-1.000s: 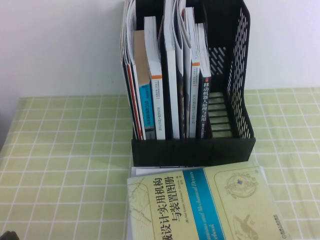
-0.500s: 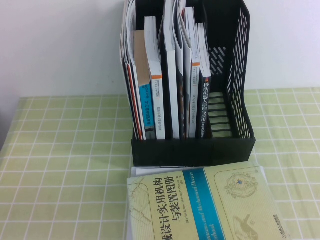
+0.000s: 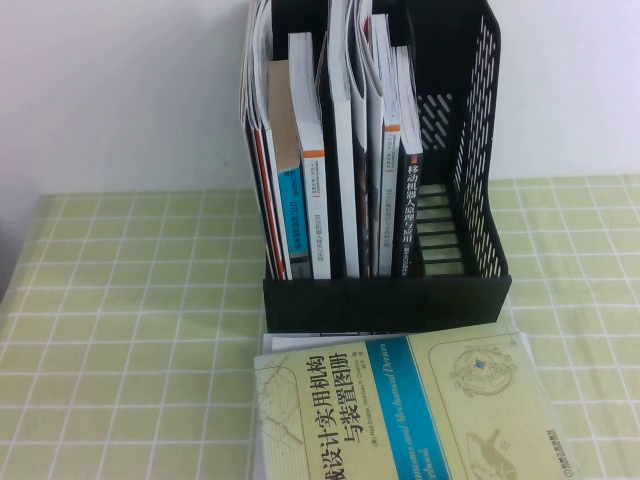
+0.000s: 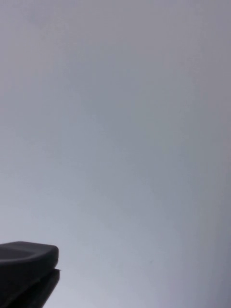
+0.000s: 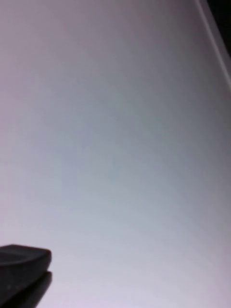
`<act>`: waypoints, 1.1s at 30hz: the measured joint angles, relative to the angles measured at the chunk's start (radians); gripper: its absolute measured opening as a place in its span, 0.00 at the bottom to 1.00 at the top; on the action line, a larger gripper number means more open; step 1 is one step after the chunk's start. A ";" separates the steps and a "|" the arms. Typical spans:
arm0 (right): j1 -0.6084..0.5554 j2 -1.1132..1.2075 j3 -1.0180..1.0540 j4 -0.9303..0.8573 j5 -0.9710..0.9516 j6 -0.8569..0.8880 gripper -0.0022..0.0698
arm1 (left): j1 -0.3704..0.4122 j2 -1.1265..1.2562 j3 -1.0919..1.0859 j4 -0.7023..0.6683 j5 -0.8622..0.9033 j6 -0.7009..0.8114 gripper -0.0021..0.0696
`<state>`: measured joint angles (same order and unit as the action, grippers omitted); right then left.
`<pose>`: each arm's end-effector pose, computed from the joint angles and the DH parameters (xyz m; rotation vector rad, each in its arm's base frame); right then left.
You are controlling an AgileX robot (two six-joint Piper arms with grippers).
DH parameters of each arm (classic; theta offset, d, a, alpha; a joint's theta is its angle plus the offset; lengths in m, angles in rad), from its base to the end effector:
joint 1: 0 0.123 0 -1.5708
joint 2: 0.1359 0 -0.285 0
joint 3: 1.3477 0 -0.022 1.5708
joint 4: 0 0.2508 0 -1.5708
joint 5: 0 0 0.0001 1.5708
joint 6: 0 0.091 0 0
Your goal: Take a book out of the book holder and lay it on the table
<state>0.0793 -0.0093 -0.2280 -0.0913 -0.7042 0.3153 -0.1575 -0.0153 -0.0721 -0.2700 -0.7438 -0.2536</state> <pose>-0.0053 0.0050 0.3375 -0.0123 0.5495 0.3328 0.0183 0.0137 0.2926 -0.2751 0.6433 -0.5263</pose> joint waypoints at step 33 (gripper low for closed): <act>0.039 0.492 -0.311 0.417 1.209 -0.449 0.03 | 0.000 0.799 -0.607 -0.600 1.156 0.585 0.03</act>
<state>0.1181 0.4828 -0.5395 0.3253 0.5047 -0.1337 -0.1575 0.7840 -0.6789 -0.8696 0.4125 0.3319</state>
